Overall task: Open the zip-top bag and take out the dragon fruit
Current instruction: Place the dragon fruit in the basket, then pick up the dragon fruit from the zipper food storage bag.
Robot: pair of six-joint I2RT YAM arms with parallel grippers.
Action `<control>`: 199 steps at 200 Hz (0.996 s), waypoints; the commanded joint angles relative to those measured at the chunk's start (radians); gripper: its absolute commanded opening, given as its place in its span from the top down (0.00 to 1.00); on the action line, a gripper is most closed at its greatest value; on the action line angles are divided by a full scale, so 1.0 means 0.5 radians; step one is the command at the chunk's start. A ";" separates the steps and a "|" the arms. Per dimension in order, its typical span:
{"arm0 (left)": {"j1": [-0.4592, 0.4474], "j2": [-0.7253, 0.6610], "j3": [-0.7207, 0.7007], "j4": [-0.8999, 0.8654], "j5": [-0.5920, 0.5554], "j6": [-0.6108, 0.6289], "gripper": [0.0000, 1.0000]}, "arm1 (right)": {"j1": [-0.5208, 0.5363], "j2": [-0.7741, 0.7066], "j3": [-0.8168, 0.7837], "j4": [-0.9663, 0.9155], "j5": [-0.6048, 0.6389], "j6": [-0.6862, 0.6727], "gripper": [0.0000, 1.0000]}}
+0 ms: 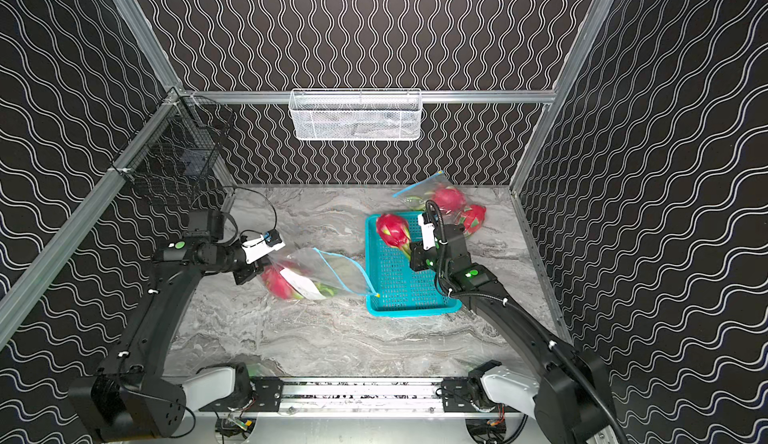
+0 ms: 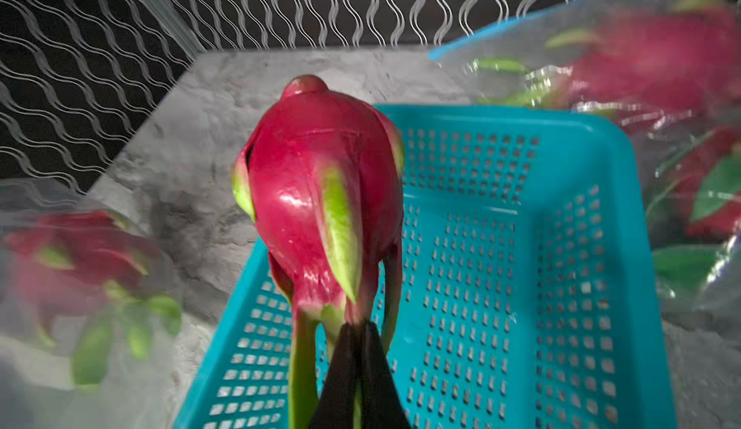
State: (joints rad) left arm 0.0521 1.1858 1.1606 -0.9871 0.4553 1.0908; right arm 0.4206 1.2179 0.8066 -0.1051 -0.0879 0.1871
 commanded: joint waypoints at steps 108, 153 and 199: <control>0.000 0.043 0.184 -0.096 -0.420 0.347 1.00 | -0.068 0.480 -0.038 0.192 0.081 0.051 0.59; -0.004 0.086 0.226 -0.233 -0.324 0.323 1.00 | 0.098 -0.057 -0.094 0.336 0.029 -0.059 0.58; -0.018 0.074 0.151 -0.208 -0.356 0.311 1.00 | 0.649 -0.465 -0.298 0.852 -0.430 -0.230 0.80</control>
State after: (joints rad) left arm 0.0452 1.2285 1.2407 -1.0798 0.2661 1.2438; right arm 0.6525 1.0378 0.6964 0.1364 -0.1642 0.1249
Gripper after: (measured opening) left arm 0.048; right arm 0.260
